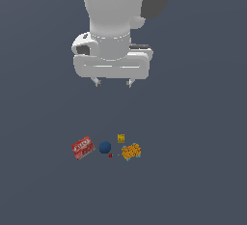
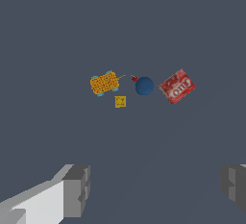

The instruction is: Pick up a designated object from a clutter of objects.

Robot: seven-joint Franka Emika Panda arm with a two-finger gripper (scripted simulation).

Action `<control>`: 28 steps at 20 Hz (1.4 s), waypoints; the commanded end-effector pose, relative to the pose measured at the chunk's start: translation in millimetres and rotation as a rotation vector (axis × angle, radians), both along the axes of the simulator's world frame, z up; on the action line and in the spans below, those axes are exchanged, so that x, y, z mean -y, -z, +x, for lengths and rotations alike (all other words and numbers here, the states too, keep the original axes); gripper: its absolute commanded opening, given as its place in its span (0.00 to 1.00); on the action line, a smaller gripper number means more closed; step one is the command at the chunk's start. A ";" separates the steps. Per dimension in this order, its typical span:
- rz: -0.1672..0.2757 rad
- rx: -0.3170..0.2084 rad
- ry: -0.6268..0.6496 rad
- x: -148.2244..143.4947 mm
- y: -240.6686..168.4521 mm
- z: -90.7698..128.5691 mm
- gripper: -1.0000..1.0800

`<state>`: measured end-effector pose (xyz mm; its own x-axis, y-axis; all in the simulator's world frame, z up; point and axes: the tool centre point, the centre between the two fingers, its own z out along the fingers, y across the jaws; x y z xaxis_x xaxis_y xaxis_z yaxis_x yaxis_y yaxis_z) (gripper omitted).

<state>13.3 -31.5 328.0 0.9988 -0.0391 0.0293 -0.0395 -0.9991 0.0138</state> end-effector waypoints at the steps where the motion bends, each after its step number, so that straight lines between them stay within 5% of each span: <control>1: 0.000 0.000 0.000 0.0 0.0 0.0 0.96; 16: 0.010 -0.006 -0.050 -14.6 -3.6 -0.9 0.96; 28: 0.033 -0.011 0.130 11.3 37.0 30.5 0.96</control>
<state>38.5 -37.6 299.1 0.9906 -0.1356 0.0171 -0.1353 -0.9907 -0.0145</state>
